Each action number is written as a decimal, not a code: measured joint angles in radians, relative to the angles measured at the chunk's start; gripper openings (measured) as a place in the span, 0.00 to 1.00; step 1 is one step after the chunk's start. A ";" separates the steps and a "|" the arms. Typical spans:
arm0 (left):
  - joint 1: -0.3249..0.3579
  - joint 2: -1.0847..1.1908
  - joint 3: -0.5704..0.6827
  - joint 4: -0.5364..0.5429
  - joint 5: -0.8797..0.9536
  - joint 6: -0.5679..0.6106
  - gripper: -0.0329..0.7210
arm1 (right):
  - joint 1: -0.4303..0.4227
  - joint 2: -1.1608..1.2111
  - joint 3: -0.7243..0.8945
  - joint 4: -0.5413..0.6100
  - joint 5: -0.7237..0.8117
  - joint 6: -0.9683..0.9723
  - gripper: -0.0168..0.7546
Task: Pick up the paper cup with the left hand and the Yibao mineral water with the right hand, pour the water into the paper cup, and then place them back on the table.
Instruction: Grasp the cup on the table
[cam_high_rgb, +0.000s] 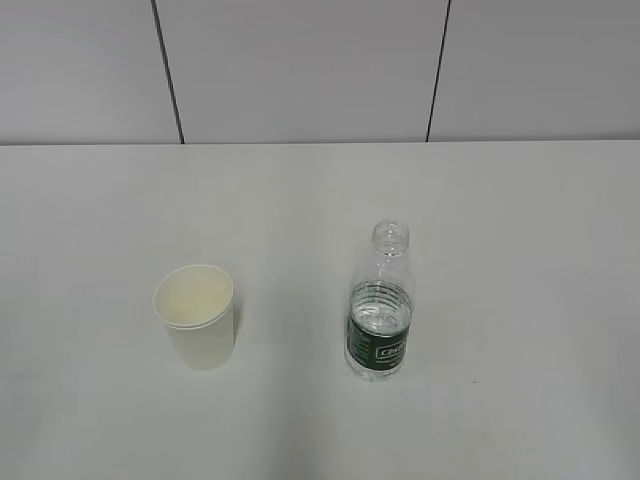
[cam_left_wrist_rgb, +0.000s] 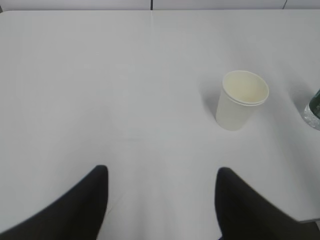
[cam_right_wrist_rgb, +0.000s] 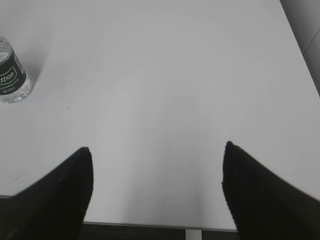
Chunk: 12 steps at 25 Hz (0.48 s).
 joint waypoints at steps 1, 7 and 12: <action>0.000 0.000 0.000 0.000 0.000 0.000 0.70 | 0.000 0.000 0.000 0.000 0.000 0.000 0.79; 0.000 0.000 0.000 0.000 -0.001 0.000 0.82 | 0.000 0.000 0.000 0.000 0.000 0.000 0.79; 0.000 0.000 -0.015 0.000 -0.066 0.000 0.82 | 0.000 0.000 0.000 0.000 0.000 0.000 0.79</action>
